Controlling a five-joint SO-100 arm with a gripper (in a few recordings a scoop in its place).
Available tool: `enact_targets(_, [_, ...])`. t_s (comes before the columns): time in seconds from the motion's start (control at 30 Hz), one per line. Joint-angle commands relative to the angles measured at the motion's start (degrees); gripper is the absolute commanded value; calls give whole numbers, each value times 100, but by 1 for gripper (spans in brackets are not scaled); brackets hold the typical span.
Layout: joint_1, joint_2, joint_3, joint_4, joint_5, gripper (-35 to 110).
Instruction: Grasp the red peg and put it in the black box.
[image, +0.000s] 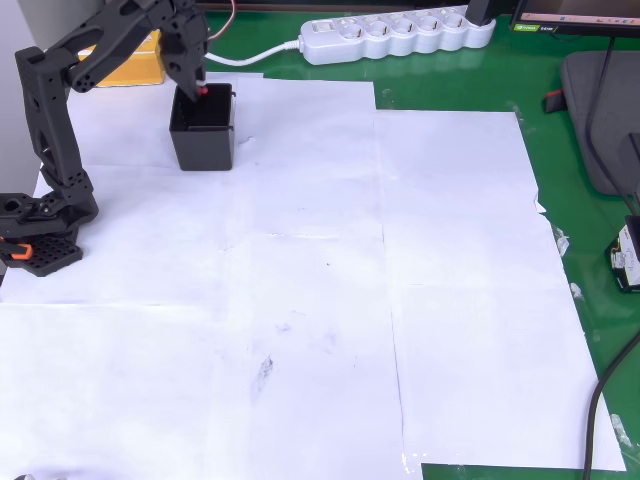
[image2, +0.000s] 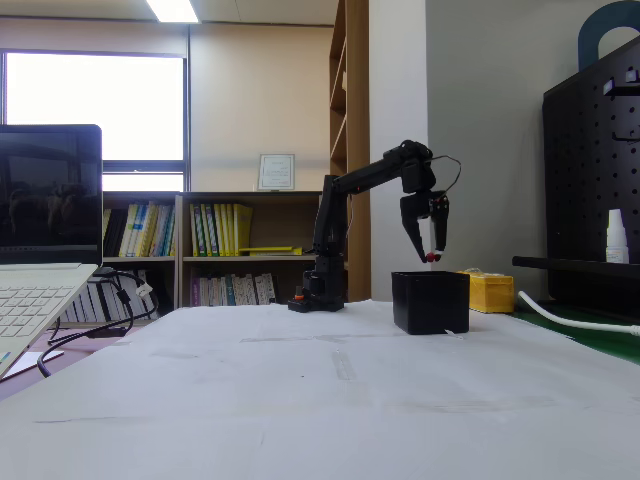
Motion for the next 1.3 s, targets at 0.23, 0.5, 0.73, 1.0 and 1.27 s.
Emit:
enact_targets(0.23, [70, -439, 264, -88, 79, 4])
enact_targets(0.5, [176, -439, 299, -193, 149, 30])
enact_targets(0.73, [158, -431, 158, -62, -44, 48])
enact_targets(1.0, [141, -431, 105, 44, -167, 38])
enact_targets(1.27, [272, -527, 334, 167, -185, 0])
